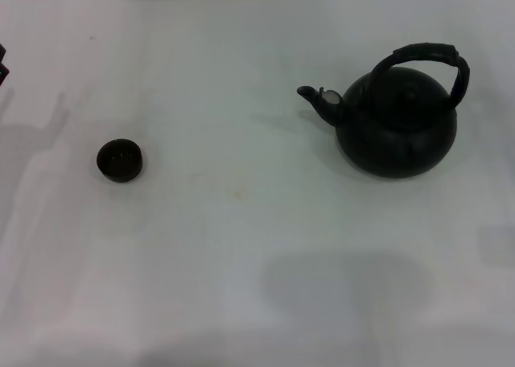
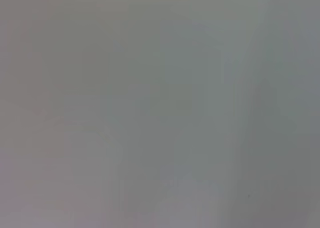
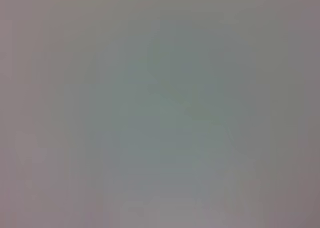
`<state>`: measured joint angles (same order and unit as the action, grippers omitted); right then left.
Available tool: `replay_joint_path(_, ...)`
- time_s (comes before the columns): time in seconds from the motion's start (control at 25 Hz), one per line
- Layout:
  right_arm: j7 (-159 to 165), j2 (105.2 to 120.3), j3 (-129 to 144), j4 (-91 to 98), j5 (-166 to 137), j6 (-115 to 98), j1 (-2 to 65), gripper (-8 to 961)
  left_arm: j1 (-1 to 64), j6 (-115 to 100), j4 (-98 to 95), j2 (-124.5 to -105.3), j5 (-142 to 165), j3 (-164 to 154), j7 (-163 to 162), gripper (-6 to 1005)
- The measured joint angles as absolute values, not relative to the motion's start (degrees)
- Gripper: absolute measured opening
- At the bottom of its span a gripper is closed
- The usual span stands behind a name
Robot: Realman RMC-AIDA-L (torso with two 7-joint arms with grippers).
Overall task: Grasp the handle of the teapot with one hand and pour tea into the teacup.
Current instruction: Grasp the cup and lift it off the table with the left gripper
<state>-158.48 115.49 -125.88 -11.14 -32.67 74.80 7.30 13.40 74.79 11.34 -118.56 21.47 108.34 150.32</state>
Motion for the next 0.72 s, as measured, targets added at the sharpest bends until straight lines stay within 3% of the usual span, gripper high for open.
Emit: replay_joint_path(0.72,-157.89,115.46,-124.31,-10.37,-33.32,71.47,11.03,856,13.08,72.42,11.43,-118.70,25.12,107.85,150.67,862)
